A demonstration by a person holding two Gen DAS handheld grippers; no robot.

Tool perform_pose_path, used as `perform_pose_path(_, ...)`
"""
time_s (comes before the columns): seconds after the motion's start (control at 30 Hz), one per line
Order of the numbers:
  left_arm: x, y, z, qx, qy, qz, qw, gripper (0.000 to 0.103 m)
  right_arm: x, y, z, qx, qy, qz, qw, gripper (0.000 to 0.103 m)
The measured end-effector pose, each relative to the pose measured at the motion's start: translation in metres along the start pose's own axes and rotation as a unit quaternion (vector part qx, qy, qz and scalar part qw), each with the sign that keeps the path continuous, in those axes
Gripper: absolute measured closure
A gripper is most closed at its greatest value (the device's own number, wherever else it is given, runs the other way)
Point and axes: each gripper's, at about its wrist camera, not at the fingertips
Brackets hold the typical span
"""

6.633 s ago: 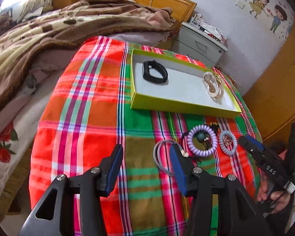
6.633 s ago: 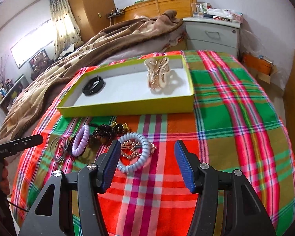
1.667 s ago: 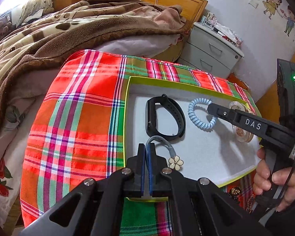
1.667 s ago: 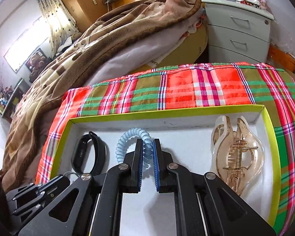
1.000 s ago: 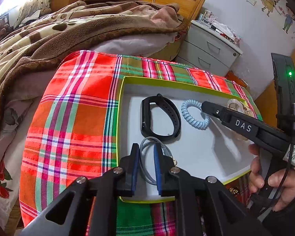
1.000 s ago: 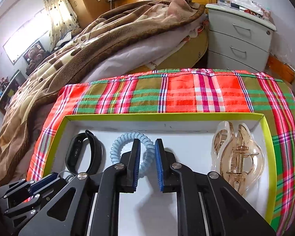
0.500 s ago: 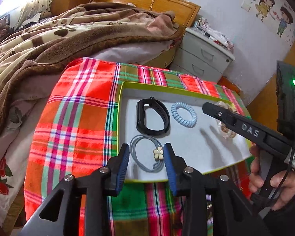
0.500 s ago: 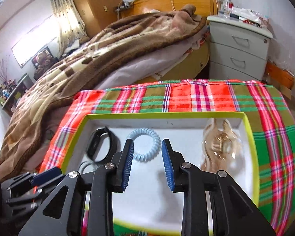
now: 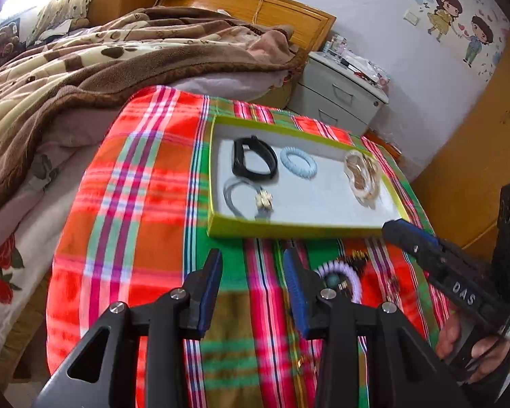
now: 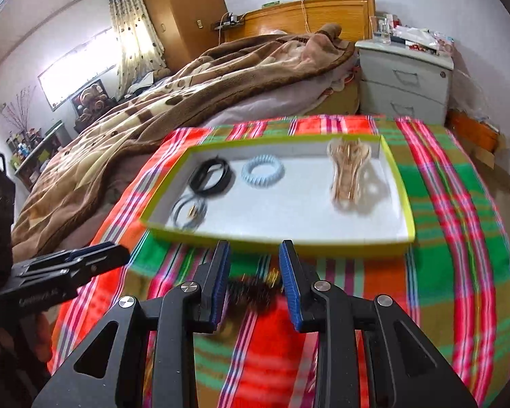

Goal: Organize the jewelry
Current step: 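Grasp the lavender coil hair tie with the right gripper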

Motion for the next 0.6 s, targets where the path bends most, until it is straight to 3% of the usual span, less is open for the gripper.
perform_pose_path(0.17,0.019,0.009,0.002,0.015,0.006,0.008,0.9998,0.063,0.019,0.000,0.010,-0.009,-0.005,0.016,1.000,0.072)
perform_pose_path(0.6,0.047,0.025,0.018,0.013,0.024,0.026,0.9993,0.060,0.040,-0.014,0.027,0.007,0.003,0.038,0.999,0.072)
Point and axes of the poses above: each gripper's, at about its wrist camera, not at the fingertips, and y roughly against the way its jaws point, z to its left, x to its underside, and after that the axes turned 15 degrees about -z, right-handed
